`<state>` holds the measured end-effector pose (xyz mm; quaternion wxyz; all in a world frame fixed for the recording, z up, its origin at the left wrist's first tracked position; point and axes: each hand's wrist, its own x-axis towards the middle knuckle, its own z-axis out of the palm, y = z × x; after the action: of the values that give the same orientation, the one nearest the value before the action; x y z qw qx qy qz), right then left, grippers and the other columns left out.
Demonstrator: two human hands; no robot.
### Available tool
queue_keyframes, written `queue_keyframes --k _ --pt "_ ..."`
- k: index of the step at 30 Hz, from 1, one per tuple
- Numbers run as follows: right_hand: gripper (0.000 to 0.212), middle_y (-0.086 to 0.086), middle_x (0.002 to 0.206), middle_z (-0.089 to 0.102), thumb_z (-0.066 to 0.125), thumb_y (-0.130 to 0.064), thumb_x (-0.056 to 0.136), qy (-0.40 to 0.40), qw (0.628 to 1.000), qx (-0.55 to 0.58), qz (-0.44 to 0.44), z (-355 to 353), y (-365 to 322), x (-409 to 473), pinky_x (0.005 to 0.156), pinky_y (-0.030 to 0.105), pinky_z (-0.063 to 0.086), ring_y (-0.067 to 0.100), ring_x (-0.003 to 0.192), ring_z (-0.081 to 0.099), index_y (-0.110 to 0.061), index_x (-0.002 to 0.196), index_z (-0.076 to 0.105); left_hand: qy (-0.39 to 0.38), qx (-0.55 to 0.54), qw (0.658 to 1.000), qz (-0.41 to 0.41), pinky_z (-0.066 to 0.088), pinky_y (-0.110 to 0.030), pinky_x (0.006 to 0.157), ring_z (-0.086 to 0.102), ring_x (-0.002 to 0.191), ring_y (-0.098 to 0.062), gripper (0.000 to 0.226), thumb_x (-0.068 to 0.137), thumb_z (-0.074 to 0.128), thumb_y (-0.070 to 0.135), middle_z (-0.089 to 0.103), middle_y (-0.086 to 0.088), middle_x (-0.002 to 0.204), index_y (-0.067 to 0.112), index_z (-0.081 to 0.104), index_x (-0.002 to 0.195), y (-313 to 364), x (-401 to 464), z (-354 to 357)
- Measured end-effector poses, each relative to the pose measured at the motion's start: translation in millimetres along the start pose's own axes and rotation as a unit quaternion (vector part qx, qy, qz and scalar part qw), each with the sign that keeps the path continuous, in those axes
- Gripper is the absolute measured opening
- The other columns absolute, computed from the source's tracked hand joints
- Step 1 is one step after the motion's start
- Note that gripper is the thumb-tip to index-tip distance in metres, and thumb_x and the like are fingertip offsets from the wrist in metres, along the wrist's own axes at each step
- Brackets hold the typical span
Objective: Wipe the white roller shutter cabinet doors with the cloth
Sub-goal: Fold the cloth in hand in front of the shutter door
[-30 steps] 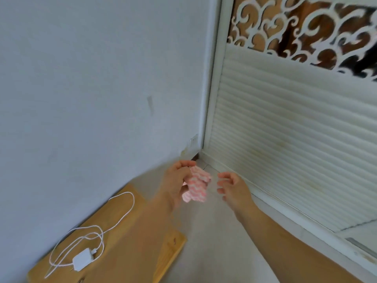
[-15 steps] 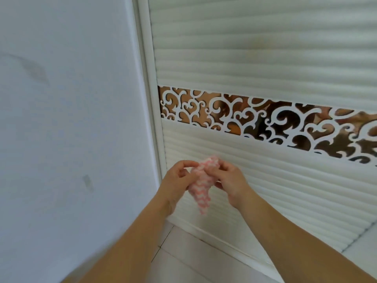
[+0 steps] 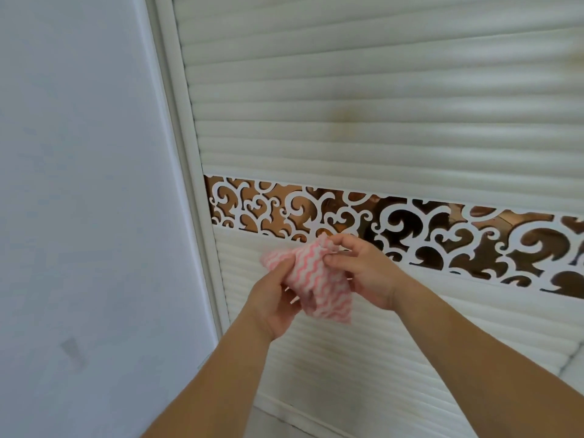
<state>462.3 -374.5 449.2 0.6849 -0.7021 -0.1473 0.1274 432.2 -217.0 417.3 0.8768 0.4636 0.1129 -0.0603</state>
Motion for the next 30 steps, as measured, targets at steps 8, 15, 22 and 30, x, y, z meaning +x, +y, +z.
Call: queue_keyframes --k 8,15,22,30 --pt "0.029 0.008 0.107 0.067 0.068 -0.011 0.085 0.14 0.989 -0.013 -0.032 -24.4 -31.9 32.4 0.084 0.04 0.054 0.025 0.099 0.065 -0.015 0.113 0.063 0.021 0.169 0.961 0.217 0.052 -0.027 0.078 0.064 0.092 -0.014 0.013 0.082 0.069 0.016 0.069 0.0 0.098 0.02 0.066 0.094 63.4 29.6 27.4" --pt "0.014 0.004 0.084 0.066 0.067 0.001 0.082 0.106 0.992 0.048 -0.057 -10.3 -69.6 57.7 0.067 0.032 0.053 0.017 0.073 0.065 -0.012 0.087 0.064 -0.036 0.221 0.928 0.299 0.054 -0.023 0.065 0.066 0.083 -0.013 0.008 0.083 0.068 0.014 0.07 0.002 0.089 0.018 0.066 0.09 126.7 49.8 32.0" --pt "0.028 0.004 0.096 0.07 0.071 -0.014 0.082 0.081 0.994 0.033 -0.067 6.6 -104.1 81.3 0.072 0.032 0.053 0.02 0.088 0.068 -0.009 0.107 0.059 -0.074 0.263 0.895 0.352 0.055 -0.022 0.062 0.066 0.076 -0.012 0.004 0.081 0.069 0.011 0.07 0.002 0.079 0.015 0.069 0.081 177.0 65.4 46.3" --pt "0.034 0.004 0.095 0.069 0.073 -0.026 0.081 0.186 0.976 -0.001 -0.117 19.1 -143.7 100.7 0.066 0.026 0.053 0.015 0.08 0.066 -0.007 0.108 0.062 -0.071 0.313 0.853 0.411 0.052 -0.028 0.077 0.063 0.092 -0.015 0.015 0.081 0.07 0.021 0.066 0.003 0.095 0.018 0.063 0.094 220.3 76.3 67.0"
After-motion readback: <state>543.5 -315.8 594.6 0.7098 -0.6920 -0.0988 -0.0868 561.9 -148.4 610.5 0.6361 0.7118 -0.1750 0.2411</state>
